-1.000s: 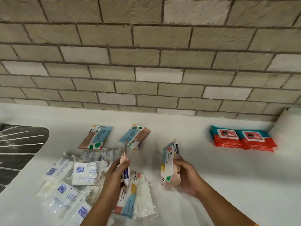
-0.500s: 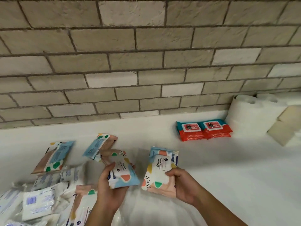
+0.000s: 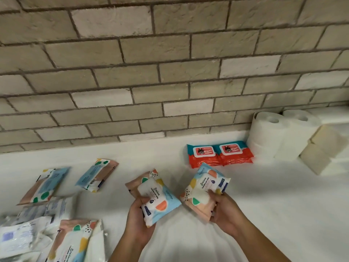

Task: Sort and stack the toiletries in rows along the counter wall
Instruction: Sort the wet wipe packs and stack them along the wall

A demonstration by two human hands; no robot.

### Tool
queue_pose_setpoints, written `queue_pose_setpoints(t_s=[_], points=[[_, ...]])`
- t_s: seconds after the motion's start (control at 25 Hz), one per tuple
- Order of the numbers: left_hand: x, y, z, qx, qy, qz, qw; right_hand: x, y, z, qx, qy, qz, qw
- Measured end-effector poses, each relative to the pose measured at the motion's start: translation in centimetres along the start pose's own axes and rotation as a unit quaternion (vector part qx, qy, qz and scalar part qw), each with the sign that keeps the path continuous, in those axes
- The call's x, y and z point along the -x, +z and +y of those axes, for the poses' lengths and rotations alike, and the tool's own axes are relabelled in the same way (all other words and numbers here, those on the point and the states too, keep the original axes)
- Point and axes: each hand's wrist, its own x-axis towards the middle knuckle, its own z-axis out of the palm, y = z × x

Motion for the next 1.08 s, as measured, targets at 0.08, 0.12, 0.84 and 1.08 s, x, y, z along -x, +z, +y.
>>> queue_pose_setpoints(t_s=[0.08,0.12,0.84,1.08], points=[[-1.0,0.3,-1.6,0.007,-0.007,-0.001,1.0,-0.6,-2.3,-0.8,-0.062,0.011,0.024,0.998],[-1.5,0.6,-2.4,0.012,-0.009,0.0,1.0,-0.9,-3.4,-1.4,-0.097,0.017,0.032,0.995],[-11.4,15.4,-7.5,0.013,0.08,0.13,0.988,-10.9,-8.4,-13.1,-0.202,-0.065,0.096,0.972],[-16.9,19.2,-7.1,-0.021,0.088,0.133,0.987,-17.1,-10.5,-14.2,-0.123,-0.017,0.179,0.976]])
